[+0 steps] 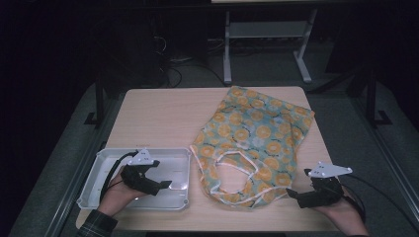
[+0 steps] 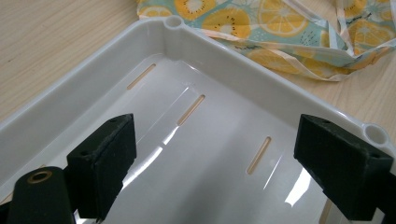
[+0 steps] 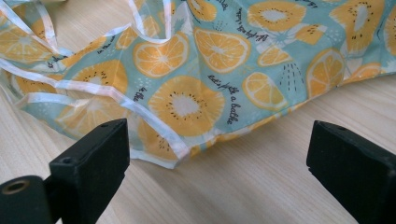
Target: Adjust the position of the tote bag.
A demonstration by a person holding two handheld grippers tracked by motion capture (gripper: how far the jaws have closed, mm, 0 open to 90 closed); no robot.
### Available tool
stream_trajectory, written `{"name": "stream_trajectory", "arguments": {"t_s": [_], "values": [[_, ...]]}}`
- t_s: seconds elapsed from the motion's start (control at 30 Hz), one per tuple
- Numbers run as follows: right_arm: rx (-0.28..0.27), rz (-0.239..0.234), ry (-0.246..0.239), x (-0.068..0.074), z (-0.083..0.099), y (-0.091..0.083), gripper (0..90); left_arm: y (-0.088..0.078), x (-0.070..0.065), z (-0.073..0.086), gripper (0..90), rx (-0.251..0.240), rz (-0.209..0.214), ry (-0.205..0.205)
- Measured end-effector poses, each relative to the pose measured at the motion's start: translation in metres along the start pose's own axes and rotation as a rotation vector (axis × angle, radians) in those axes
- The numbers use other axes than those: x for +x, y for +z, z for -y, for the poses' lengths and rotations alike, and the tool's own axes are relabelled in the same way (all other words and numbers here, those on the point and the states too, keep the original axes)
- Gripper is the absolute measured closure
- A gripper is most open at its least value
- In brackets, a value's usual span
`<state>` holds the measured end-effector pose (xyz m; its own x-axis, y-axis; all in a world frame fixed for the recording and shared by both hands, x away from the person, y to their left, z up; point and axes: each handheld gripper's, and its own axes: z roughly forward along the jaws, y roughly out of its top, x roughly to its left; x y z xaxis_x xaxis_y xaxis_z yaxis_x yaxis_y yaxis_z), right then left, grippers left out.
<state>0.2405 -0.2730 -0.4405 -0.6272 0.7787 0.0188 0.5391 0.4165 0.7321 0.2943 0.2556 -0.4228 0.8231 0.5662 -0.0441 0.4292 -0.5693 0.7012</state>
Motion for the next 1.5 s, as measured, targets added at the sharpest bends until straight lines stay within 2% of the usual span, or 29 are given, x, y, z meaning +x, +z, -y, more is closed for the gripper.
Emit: {"name": "stream_trajectory", "arguments": {"t_s": [0.17,0.33,0.43,0.5,0.53,0.57,0.6,0.63,0.9,1.2,1.27,1.5], "values": [[0.012,0.000,0.008,0.000,0.000,-0.001,6.6,0.001,-0.001,-0.001,12.7,0.005,0.004,0.003],[0.013,-0.001,0.011,0.001,-0.010,-0.004,16.2,0.001,-0.001,-0.002,12.8,-0.005,0.007,-0.004],[0.009,-0.006,0.012,0.001,-0.019,-0.003,27.8,0.002,0.000,-0.002,12.8,-0.004,0.009,0.000],[-0.004,-0.028,0.009,0.002,-0.024,-0.003,40.6,0.003,-0.001,-0.002,12.8,0.000,0.011,0.001],[-0.004,-0.028,0.009,0.002,-0.024,-0.003,40.6,0.003,-0.001,-0.002,12.8,0.000,0.011,0.001],[0.002,-0.034,0.004,0.004,-0.030,0.000,50.9,0.003,-0.002,-0.002,12.8,0.004,0.012,-0.008],[0.002,-0.034,0.004,0.004,-0.030,0.000,50.9,0.003,-0.002,-0.002,12.8,0.004,0.012,-0.008],[0.010,-0.040,-0.012,0.006,-0.034,0.004,59.3,0.003,-0.001,-0.002,12.8,0.003,0.012,-0.002],[0.054,-0.031,-0.046,0.009,-0.047,0.020,88.4,0.003,-0.004,0.000,12.8,0.001,0.015,-0.004],[0.140,-0.074,-0.103,0.016,-0.050,0.042,89.5,0.000,-0.005,0.003,12.8,0.000,0.009,-0.012],[0.146,-0.078,-0.107,0.017,-0.049,0.044,89.5,0.000,-0.005,0.003,12.8,-0.001,0.009,-0.011],[0.229,-0.074,-0.118,0.015,-0.041,0.056,89.6,0.001,-0.005,0.003,12.8,-0.001,0.009,-0.018]]}}
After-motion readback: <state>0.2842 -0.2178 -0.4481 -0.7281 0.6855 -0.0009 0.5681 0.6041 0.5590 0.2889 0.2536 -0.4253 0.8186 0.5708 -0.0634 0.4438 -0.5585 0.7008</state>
